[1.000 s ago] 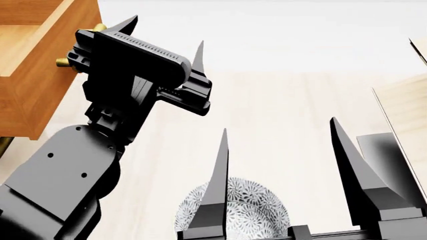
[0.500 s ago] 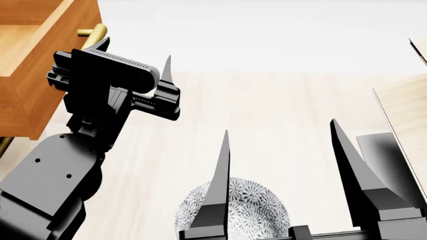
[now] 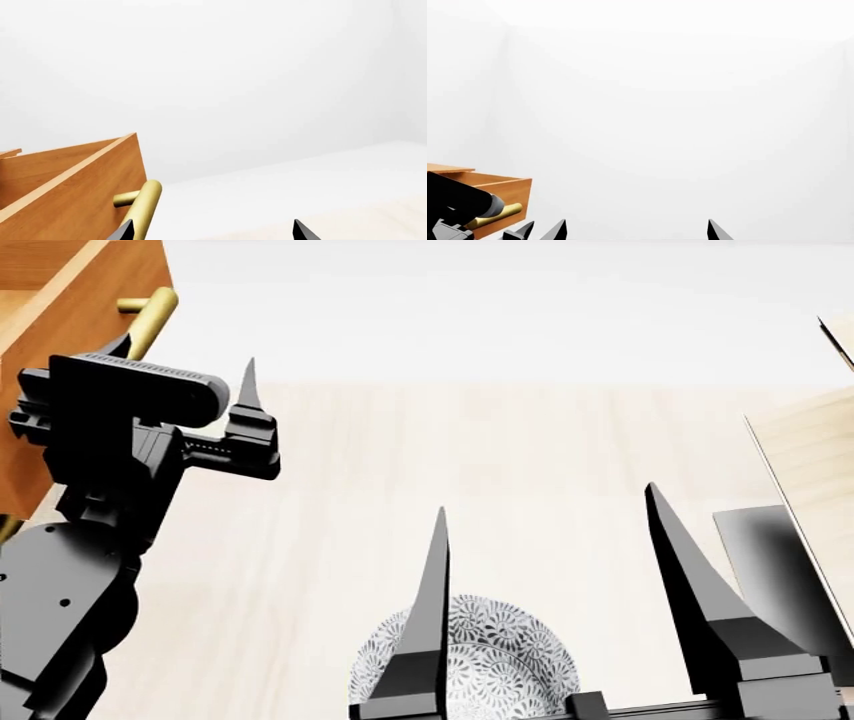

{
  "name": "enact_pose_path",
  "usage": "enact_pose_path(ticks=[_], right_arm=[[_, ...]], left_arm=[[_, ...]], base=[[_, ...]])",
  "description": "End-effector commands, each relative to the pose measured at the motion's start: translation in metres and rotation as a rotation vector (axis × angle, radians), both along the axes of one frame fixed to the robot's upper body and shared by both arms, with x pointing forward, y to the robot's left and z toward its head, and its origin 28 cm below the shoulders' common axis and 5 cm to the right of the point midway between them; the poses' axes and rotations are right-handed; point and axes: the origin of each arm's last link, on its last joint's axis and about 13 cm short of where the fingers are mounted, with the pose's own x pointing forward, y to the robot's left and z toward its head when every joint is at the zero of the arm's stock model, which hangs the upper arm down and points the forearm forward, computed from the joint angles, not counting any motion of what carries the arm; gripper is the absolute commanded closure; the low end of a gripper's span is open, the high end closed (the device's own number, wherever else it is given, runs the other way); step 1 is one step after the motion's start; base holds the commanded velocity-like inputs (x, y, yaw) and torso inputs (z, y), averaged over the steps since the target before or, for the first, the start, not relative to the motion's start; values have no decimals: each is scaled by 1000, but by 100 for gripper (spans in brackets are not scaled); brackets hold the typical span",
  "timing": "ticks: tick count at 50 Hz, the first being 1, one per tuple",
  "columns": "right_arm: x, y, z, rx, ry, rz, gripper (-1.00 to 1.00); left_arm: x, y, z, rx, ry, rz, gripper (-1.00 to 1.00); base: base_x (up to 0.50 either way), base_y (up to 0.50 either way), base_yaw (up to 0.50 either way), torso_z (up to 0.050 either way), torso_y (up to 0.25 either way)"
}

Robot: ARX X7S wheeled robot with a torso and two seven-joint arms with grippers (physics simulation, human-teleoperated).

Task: Close the top drawer of the cabinet.

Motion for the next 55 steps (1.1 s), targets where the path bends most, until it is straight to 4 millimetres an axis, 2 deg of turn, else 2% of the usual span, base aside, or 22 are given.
enact_pose_path(ticks=[1,7,13,20,43,55], right_arm=[[1,1,-2,-7,8,6,-100],[1,2,-3,-9,8,9,-100],[1,2,-3,-11,9,10,-100],[1,3,-2,-15,10,11,-100],[1,2,-2,-17,10,9,-100],[1,3,-3,-20,15,12,-100]], left_arm=[[-3,27,-6,-8,10,91,-100],[-7,37,-5,-10,7,124,-100],[-11,48,-15,8,26,155,-100],[-15,58,-17,24,33,187,-100],[-26,91,-5,31,22,295,-100],[-33,113,-8,23,45,376,-100]], base=[[0,0,0,0,0],[0,0,0,0,0],[0,0,0,0,0],[0,0,0,0,0],[0,0,0,0,0],[0,0,0,0,0]])
